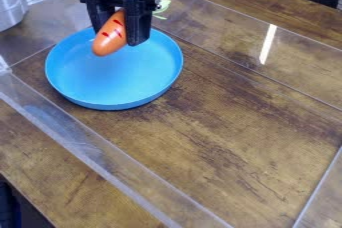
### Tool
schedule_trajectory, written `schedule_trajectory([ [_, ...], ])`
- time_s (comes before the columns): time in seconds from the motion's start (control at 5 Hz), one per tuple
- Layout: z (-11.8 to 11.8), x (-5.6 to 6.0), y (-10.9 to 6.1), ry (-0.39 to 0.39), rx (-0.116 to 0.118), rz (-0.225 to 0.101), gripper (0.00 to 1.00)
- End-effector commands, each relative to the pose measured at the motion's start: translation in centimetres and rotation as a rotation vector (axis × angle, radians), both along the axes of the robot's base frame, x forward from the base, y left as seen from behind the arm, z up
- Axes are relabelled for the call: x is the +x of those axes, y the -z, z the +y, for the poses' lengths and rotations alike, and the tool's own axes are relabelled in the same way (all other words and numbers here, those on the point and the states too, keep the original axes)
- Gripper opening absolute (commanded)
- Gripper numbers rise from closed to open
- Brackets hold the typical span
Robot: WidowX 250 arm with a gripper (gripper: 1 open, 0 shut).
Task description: Remove the carrot from inside the blue tray and put it on the table
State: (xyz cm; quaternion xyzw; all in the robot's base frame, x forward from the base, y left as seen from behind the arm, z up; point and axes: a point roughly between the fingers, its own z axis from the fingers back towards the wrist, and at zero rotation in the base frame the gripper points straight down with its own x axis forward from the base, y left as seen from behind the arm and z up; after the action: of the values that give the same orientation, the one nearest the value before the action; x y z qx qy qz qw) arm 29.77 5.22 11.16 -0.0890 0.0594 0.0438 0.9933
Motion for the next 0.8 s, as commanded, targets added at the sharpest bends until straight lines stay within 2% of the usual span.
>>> schedule_trajectory([
  [0.0,-0.1,0.1,-2.1,0.016,0.024,-0.061,0.00],
  [0.6,-0.7,1.4,-2.3,0.068,0.042,-0.066,0.00],
])
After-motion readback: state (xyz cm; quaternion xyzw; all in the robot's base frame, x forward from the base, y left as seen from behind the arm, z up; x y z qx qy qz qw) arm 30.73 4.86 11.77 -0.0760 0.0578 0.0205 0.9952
